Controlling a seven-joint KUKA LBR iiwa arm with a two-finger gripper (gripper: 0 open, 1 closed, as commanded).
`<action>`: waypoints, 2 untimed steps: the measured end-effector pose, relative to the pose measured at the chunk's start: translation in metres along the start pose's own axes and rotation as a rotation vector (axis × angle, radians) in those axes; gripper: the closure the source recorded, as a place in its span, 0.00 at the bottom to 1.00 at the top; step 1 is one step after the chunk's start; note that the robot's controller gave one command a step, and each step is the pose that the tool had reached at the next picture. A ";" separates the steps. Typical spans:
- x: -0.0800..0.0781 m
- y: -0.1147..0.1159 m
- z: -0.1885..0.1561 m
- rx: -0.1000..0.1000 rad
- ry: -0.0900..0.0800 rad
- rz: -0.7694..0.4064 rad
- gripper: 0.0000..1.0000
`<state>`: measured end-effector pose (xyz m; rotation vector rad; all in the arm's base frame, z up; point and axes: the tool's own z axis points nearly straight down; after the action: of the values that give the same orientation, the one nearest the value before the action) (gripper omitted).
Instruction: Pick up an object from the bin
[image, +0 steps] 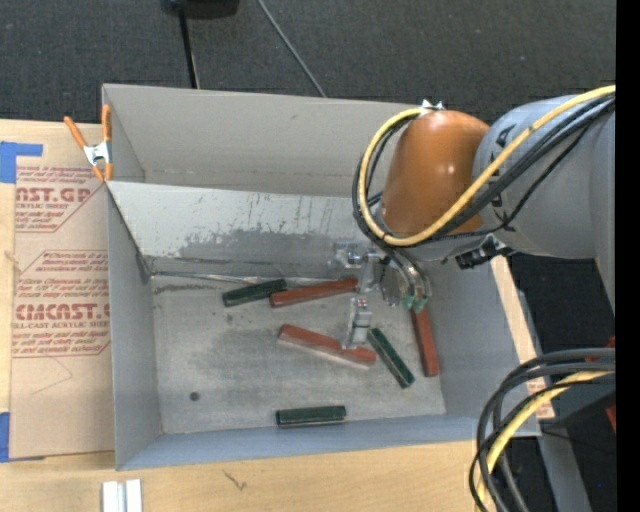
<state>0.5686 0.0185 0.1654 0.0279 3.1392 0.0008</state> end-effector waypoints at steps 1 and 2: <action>0.042 0.002 0.089 0.000 0.000 -0.154 1.00; 0.042 0.002 0.090 0.000 0.002 -0.153 0.00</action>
Offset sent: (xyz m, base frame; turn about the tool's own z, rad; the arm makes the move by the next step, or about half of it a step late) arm 0.0000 0.0000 0.0000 0.0000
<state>0.5265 0.0210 0.0755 -0.2128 3.1340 0.0009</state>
